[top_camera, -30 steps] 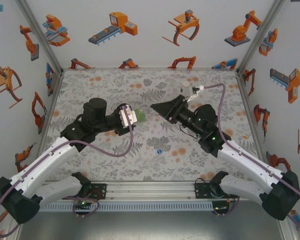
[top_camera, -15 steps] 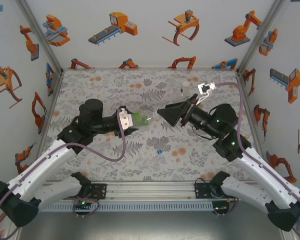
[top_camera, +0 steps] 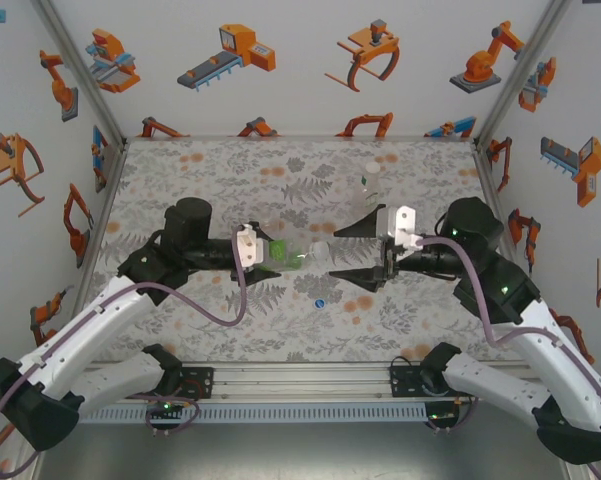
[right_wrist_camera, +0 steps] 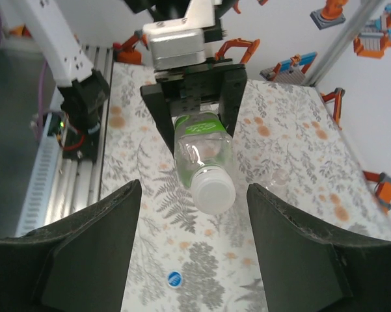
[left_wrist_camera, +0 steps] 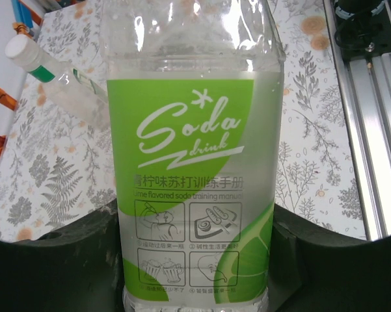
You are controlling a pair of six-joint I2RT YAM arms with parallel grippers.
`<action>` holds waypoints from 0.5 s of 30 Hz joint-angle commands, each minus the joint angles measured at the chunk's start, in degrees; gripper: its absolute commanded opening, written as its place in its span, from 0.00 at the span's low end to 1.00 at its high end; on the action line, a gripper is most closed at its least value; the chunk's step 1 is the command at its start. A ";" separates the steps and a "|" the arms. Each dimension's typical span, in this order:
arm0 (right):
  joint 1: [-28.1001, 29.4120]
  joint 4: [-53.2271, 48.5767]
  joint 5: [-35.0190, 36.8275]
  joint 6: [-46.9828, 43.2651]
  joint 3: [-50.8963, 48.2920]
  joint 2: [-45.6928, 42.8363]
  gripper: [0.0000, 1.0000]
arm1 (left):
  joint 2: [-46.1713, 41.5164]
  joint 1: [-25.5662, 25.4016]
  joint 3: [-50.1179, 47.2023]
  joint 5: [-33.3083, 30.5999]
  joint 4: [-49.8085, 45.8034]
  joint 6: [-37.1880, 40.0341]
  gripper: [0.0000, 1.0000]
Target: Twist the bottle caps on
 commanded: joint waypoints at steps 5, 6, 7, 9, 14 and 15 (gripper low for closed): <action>0.45 -4.57 -4.34 -11.63 1.24 3.42 0.60 | 0.03 0.49 2.40 2.65 -1.23 1.08 0.00; 0.60 -4.32 -3.82 -11.71 1.02 3.65 0.60 | 0.06 0.51 2.39 2.59 -1.39 1.10 0.00; 0.71 -4.07 -3.15 -11.97 0.68 3.75 0.59 | 0.08 0.54 2.47 2.52 -1.51 1.10 0.00; 0.97 -2.96 -1.98 -12.15 0.07 3.94 0.58 | 0.20 0.53 2.58 2.51 -1.51 1.08 0.00; 1.41 -0.43 -0.57 -12.26 -0.59 4.45 0.53 | 0.34 0.51 2.76 2.77 -1.60 1.01 0.00; 1.42 -0.11 -0.52 -12.24 -0.70 4.45 0.52 | 0.33 0.53 2.76 2.79 -1.59 1.01 0.00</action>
